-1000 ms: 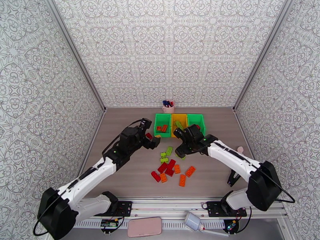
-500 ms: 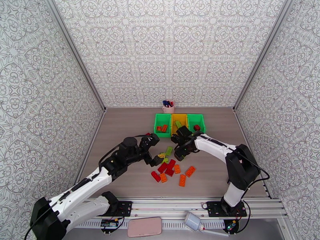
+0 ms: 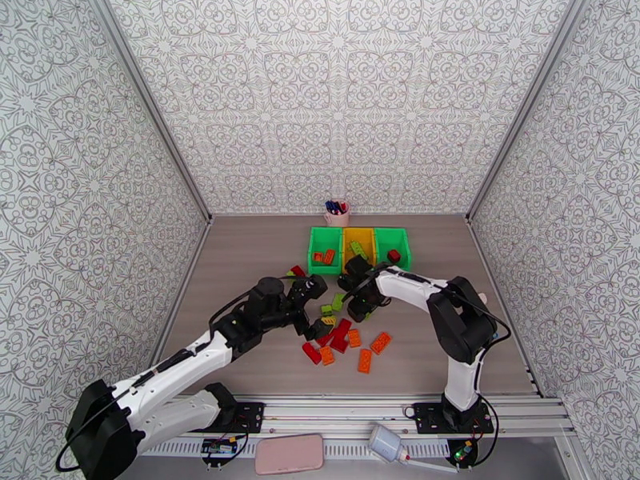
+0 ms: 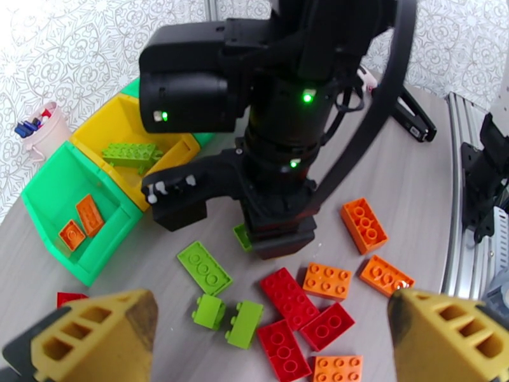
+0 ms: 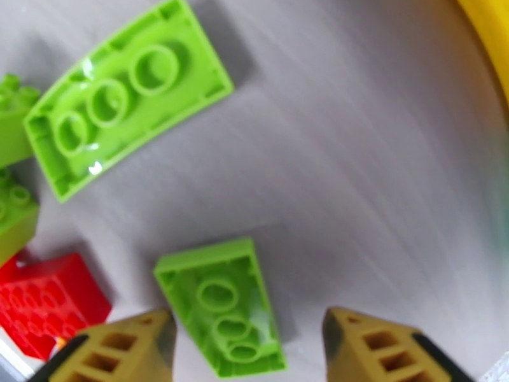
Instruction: Sort the legos into containers by color
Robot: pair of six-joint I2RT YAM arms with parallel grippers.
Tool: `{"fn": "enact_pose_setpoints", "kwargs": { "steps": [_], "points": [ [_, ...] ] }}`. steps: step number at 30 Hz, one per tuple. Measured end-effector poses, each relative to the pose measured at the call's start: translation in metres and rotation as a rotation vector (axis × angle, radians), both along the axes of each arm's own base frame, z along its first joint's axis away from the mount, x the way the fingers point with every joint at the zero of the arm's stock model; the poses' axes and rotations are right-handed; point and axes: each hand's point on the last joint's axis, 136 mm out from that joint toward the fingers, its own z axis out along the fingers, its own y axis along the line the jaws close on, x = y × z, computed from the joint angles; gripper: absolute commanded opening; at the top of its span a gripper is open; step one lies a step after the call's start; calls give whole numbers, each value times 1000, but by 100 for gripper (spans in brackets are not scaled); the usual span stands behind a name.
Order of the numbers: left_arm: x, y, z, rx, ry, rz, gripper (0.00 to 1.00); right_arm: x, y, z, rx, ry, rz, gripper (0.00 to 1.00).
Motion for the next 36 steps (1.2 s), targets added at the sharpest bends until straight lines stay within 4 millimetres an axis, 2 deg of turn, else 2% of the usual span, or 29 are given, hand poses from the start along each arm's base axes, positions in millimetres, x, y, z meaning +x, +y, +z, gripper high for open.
{"fn": "enact_pose_setpoints", "kwargs": {
  "steps": [8, 13, 17, 19, 23, 26, 31, 36],
  "points": [
    [1, -1, -2, -8, -5, 0, 100, 3, 2, -1, 11, -9, -26, 34],
    [2, -2, -1, -17, -11, 1, 100, 7, 5, 5, 32, -31, -35, 28],
    [2, -4, 1, -42, -16, 5, 100, 9, 9, 32, 110, -92, -49, 22],
    [2, -5, 2, -62, -17, 11, 100, 15, 11, 54, 169, -153, -66, 13],
    [5, -10, 3, -107, -5, 25, 100, 41, 14, 101, 305, -298, -136, 9],
    [10, -12, 3, -130, 1, 43, 100, 68, 6, 121, 372, -382, -222, 8],
    [12, -13, 5, -148, 4, 56, 100, 120, -7, 136, 422, -476, -346, 8],
    [13, -12, 5, -148, 4, 65, 100, 173, -5, 138, 445, -537, -404, 9]
  ]
}}
